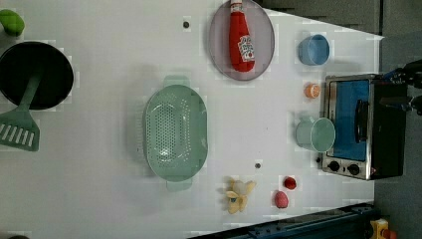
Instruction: Drag strainer left to right.
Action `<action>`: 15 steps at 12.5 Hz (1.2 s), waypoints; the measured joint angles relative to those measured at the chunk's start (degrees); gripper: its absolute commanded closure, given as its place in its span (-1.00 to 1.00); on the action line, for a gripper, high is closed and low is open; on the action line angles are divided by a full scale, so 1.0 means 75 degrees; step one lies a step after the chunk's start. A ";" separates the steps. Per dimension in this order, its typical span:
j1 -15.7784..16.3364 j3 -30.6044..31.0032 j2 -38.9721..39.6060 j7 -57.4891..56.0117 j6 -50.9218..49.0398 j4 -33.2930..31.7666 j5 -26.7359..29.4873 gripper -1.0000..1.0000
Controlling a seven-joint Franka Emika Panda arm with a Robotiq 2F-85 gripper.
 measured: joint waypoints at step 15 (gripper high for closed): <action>0.0536 0.3905 -0.0470 0.3161 0.0287 -0.1768 0.0499 -1.00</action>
